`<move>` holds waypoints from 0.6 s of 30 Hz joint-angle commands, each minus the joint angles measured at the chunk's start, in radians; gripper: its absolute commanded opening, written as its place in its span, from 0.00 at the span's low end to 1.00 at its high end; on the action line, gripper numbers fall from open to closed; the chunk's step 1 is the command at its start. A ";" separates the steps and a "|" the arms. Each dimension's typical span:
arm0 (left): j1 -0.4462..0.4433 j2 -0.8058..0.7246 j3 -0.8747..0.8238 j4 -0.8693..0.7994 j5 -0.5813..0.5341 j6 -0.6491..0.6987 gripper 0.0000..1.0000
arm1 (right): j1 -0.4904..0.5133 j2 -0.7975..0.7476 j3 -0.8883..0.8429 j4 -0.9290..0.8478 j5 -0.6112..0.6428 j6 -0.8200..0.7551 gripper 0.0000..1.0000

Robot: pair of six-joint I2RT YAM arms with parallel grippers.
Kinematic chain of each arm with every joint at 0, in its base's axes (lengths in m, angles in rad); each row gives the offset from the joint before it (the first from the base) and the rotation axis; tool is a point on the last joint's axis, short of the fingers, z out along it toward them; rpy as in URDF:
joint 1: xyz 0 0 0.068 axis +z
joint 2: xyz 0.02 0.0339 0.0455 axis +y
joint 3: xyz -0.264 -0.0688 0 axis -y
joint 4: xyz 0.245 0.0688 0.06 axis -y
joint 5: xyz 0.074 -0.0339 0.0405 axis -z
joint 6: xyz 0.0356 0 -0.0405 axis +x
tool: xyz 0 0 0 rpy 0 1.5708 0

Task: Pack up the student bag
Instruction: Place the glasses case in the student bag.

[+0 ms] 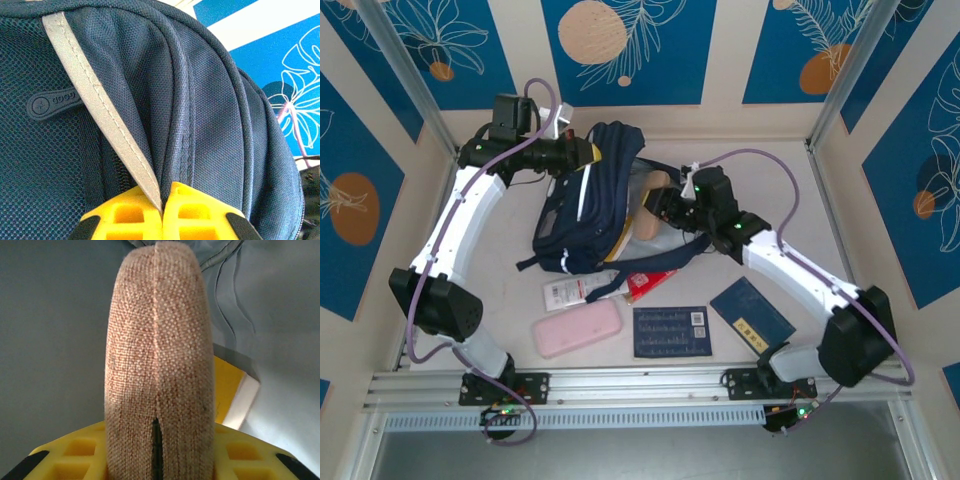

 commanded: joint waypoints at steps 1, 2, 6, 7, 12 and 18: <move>-0.004 -0.049 0.081 0.120 0.110 0.017 0.00 | 0.007 0.083 0.058 0.152 -0.069 0.073 0.04; -0.004 -0.048 0.083 0.122 0.114 0.018 0.00 | 0.007 0.121 0.066 0.188 -0.092 0.089 0.03; -0.008 -0.046 0.083 0.135 0.131 0.011 0.00 | 0.038 0.275 0.161 0.214 -0.114 0.114 0.03; -0.010 -0.044 0.084 0.135 0.132 0.012 0.00 | 0.050 0.317 0.196 0.201 -0.105 0.115 0.03; -0.014 -0.039 0.099 0.140 0.143 0.004 0.00 | 0.101 0.520 0.376 0.132 -0.014 0.159 0.10; -0.013 -0.014 0.126 0.140 0.158 -0.001 0.00 | 0.145 0.757 0.608 0.118 0.021 0.242 0.14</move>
